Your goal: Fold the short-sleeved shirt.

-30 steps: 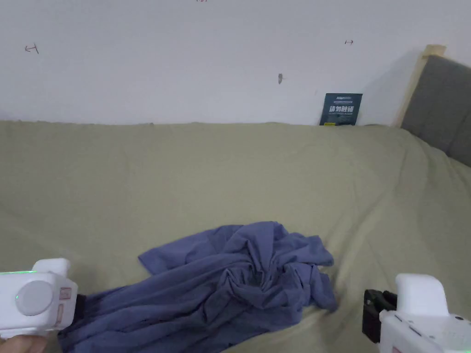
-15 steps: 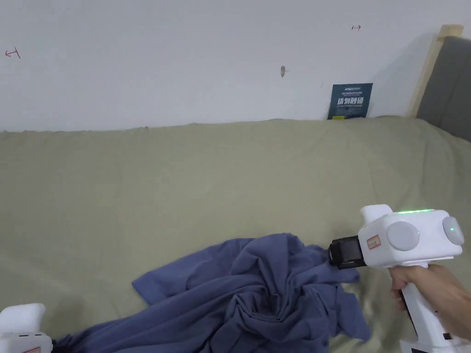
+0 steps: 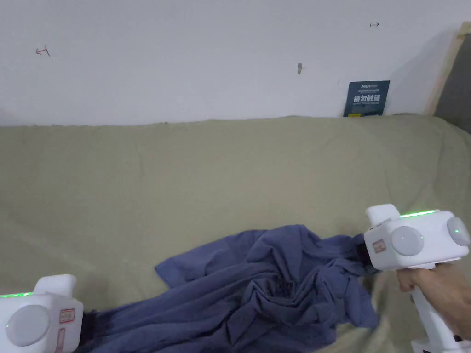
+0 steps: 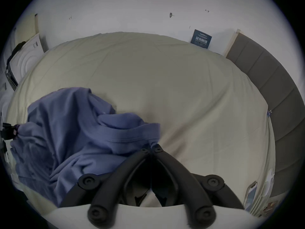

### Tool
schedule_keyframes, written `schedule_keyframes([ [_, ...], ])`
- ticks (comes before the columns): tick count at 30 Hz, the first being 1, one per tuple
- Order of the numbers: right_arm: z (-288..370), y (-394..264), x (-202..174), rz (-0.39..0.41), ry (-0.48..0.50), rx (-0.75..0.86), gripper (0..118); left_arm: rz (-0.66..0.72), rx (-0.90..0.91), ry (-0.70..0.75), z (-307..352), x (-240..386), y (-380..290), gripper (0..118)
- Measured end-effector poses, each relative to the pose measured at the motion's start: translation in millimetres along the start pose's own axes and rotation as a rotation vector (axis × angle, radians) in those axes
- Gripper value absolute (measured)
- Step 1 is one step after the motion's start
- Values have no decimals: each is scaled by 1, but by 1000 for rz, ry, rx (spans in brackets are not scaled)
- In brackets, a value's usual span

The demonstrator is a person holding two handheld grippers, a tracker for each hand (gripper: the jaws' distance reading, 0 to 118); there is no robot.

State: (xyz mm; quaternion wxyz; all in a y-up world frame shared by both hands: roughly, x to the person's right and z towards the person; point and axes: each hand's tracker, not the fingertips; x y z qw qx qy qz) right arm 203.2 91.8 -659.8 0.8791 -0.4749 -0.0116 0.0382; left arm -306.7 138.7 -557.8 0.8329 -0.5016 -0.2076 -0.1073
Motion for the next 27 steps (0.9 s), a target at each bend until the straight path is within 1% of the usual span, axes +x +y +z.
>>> schedule_keyframes([
  [4, 61, 0, 30, -17, -17, 102, 1, 85, 64, -20, 48, -5, 4, 0],
  [6, 87, 2, 46, -41, -17, 147, 1, 88, 98, -3, 72, -1, 9, 0],
  [7, 105, 9, 53, -32, -3, 166, 1, 85, 123, 6, 86, 2, 11, 0],
  [10, 148, 15, 75, -55, 9, 230, 1, 66, 190, 46, 124, 4, 17, 0],
  [11, 180, 12, 73, -47, 8, 272, 1, 60, 214, 68, 139, 6, 20, 0],
  [13, 212, 13, 80, -53, 0, 327, 1, 72, 272, 84, 172, 6, 24, 0],
  [14, 229, 14, 83, -56, -2, 349, 1, 86, 299, 87, 195, 18, 26, 0],
  [17, 290, 12, 85, -58, -6, 431, 1, 87, 381, 118, 249, 23, 32, 0],
  [21, 347, 16, 97, -54, -10, 505, 1, 83, 467, 154, 313, 32, 34, 0],
  [25, 400, 17, 108, -88, -16, 578, 1, 100, 535, 174, 363, 42, 33, 0],
  [27, 417, 19, 111, -101, -10, 608, 1, 115, 567, 158, 381, 40, 33, 0],
])
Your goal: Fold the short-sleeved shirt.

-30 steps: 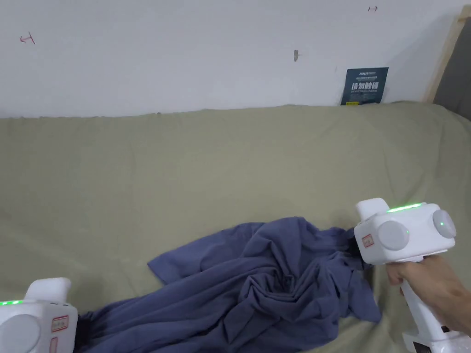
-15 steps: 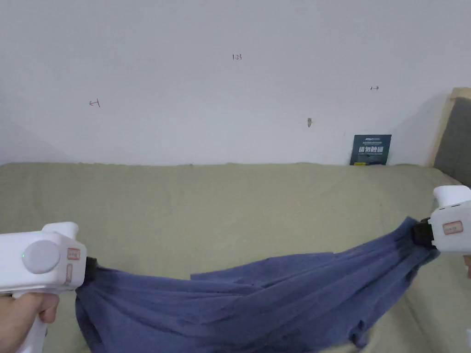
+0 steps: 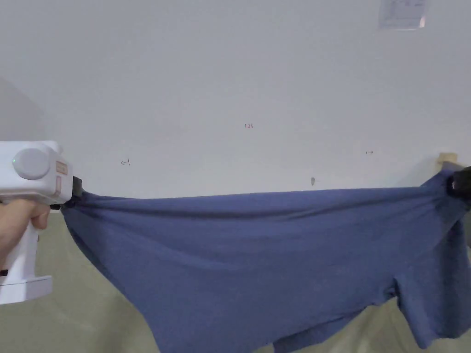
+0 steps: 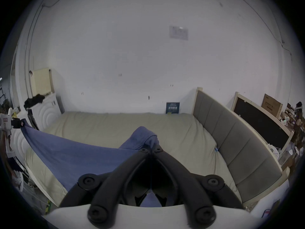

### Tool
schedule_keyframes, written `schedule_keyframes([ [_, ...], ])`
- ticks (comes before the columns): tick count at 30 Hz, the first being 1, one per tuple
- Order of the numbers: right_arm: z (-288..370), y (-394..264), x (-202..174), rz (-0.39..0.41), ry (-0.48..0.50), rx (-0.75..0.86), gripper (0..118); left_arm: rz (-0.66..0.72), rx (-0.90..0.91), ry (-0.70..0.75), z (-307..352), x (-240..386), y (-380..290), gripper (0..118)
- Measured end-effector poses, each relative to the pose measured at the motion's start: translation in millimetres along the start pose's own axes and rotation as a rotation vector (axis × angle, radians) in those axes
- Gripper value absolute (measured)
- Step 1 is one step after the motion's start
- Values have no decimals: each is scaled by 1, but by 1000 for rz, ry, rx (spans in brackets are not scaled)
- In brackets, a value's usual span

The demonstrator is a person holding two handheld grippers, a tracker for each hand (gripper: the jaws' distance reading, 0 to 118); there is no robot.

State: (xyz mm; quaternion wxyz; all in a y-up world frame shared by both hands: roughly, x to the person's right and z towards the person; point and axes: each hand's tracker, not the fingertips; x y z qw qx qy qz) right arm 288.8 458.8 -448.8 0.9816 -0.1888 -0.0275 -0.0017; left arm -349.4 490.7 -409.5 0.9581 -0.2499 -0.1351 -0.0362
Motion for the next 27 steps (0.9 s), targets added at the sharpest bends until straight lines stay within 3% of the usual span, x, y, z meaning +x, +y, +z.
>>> schedule_keyframes([
  [11, 10, 46, -8, 51, -11, 56, 1, 42, 51, 7, 10, -5, 33, 0],
  [27, -110, 91, -23, 42, -60, 50, 1, 30, 69, 66, -96, -19, 92, 0],
])
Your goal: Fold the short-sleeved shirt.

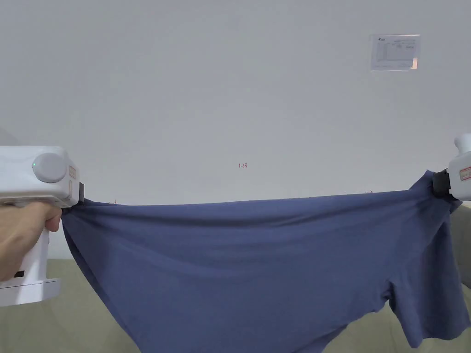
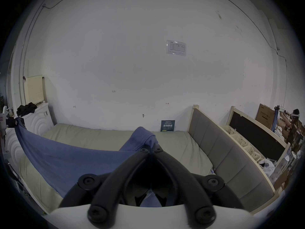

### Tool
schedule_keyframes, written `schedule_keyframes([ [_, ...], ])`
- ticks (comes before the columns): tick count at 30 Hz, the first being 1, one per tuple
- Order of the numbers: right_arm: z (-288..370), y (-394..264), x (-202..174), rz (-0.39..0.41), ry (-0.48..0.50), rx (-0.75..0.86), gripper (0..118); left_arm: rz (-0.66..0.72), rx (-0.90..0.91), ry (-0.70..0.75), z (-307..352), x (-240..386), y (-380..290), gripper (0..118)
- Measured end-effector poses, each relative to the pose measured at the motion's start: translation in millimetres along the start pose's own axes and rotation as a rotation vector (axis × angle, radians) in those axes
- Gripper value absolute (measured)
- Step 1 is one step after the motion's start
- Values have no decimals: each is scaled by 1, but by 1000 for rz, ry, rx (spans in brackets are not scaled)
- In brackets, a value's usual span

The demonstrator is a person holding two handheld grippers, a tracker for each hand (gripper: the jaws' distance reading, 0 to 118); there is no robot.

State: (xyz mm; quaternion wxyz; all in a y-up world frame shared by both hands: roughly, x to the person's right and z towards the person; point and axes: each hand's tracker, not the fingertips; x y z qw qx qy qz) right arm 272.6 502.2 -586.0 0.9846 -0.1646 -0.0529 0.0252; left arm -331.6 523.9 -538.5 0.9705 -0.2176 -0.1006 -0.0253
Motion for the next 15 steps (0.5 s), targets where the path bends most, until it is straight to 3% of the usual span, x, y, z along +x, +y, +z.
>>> schedule_keyframes([
  [7, -68, 4, -15, 32, -30, -30, 1, -14, 3, 26, -71, -12, 15, 0],
  [15, -141, -26, -27, 58, -37, -68, 1, -40, -39, 48, -145, -19, -12, 0],
])
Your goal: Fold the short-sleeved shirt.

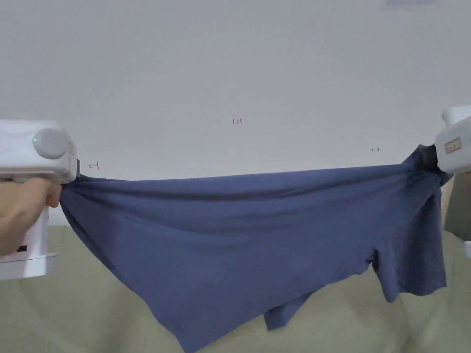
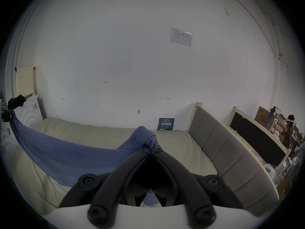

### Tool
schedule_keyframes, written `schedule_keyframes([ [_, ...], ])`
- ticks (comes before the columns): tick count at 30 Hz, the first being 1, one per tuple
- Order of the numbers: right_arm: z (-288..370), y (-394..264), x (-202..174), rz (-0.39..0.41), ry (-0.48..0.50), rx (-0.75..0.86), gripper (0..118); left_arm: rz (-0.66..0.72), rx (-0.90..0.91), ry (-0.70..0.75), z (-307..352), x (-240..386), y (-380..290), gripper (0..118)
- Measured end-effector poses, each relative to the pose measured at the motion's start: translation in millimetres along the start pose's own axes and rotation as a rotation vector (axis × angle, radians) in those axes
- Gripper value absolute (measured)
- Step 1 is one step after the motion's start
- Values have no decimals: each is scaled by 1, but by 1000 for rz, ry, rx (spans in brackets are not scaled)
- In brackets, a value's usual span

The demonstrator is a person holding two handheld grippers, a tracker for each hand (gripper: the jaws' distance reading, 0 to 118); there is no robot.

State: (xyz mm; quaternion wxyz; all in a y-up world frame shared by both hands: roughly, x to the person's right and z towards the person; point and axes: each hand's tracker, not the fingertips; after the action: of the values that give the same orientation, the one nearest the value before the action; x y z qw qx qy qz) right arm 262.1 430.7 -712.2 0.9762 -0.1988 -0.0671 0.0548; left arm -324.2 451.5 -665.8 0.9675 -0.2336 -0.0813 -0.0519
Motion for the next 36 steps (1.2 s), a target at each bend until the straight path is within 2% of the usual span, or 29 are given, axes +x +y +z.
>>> schedule_keyframes([
  [9, -36, -116, -10, -22, 38, -139, 1, -46, -136, -28, -43, 16, -116, 0],
  [12, -19, -170, -12, 11, 50, -190, 1, -37, -192, -54, -38, 17, -163, 0],
  [18, 38, -264, 0, -35, 100, -259, 1, -39, -280, -80, 10, 27, -251, 0],
  [24, 99, -347, 8, -59, 130, -346, 1, 12, -457, -174, 51, 23, -318, 0],
  [26, 122, -367, 9, -86, 129, -367, 1, 3, -472, -175, 69, 30, -334, 0],
  [29, 146, -397, 17, -167, 134, -396, 1, 6, -490, -185, 90, 33, -352, 0],
  [32, 154, -425, 27, -171, 125, -419, 1, 15, -488, -187, 106, 33, -369, 0],
  [36, 172, -442, 27, -229, 116, -466, 1, 17, -513, -197, 112, 36, -382, 0],
])
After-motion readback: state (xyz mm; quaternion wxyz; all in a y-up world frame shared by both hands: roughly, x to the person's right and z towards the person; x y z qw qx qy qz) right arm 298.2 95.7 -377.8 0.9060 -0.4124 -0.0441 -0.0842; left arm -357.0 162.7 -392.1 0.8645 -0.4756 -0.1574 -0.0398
